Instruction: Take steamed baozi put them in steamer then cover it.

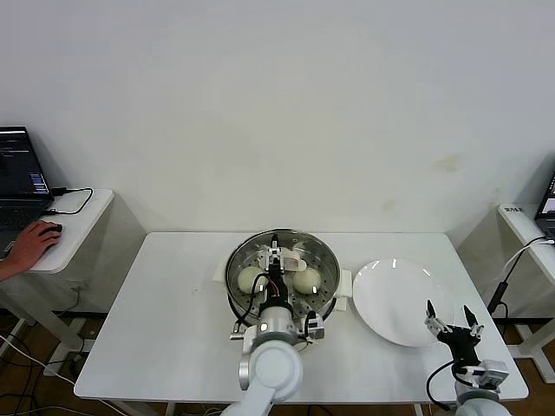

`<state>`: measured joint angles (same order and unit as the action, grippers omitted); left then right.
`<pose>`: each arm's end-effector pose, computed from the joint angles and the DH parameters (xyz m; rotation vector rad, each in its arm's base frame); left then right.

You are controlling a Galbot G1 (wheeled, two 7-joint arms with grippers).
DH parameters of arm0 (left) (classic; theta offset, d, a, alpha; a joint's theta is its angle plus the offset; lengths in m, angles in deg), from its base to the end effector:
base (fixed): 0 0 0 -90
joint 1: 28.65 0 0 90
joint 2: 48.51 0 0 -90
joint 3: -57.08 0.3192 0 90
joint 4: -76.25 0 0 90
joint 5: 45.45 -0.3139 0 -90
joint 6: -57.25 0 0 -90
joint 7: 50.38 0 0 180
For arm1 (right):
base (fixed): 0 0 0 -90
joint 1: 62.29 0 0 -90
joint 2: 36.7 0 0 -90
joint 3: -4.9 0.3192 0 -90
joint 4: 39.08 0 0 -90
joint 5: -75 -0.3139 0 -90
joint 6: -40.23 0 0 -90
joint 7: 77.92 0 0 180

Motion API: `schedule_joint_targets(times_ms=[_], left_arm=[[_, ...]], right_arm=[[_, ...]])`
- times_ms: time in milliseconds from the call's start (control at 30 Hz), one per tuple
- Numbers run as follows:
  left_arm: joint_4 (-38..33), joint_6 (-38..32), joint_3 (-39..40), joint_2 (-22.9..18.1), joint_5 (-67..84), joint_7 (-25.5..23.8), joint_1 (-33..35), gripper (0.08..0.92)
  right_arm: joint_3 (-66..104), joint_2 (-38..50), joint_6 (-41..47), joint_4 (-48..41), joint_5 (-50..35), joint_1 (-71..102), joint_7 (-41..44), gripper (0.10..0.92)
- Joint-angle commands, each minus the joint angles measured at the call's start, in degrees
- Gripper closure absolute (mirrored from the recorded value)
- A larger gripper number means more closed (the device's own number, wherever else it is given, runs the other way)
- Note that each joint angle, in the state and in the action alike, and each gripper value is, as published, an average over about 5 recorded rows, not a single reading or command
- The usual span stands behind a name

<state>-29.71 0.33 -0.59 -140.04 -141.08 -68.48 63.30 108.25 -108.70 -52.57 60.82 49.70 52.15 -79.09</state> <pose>0.2471 -0.1676 -0.2370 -0.0504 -2.2853 -2.0720 0.1787 -0.1499 -0.3340 -0.2911 -2.9945 -0.0993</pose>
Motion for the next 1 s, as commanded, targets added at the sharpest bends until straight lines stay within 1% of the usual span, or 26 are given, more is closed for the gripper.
schedule_joint_targets(times_ms=[33, 133, 233, 500, 767, 933, 1000], left_arm=[[-2.8, 0.0, 0.2, 0.1, 1.1, -0.6, 1.1, 0.288], [-3.6, 0.0, 0.4, 0.5, 1.4, -0.8, 1.6, 0.209], [-4.0, -0.1, 0.4, 0.9, 1.5, -0.6, 2.1, 0.182], [-7.0, -0.7, 0.4, 1.3, 1.1, -0.2, 4.7, 0.177], [-10.1, -1.8, -1.1, 2.0, 0.9, 1.4, 7.7, 0.177], [-14.0, -2.2, -2.7, 3.9, 2.5, 2.1, 10.5, 0.177], [-16.3, -2.9, -4.7, 5.4, 4.9, 3.5, 12.6, 0.177]], right_arm=[[0.0, 0.2, 0.1, 0.0, -0.1, -0.1, 0.0, 0.203], [0.2, 0.5, 0.1, 0.1, -0.3, 0.0, 0.0, 0.202], [0.2, 0.6, 0.1, 0.1, -0.3, 0.1, 0.0, 0.203], [0.2, 0.6, 0.1, 0.0, -0.3, 0.0, 0.0, 0.203], [0.0, 0.7, 0.8, 0.4, -0.2, 0.3, 0.8, 0.202], [-0.9, 0.4, 2.4, 1.8, 0.3, 0.9, 1.6, 0.203], [-1.3, 0.3, 2.7, 2.1, 0.4, 0.9, 1.5, 0.203]])
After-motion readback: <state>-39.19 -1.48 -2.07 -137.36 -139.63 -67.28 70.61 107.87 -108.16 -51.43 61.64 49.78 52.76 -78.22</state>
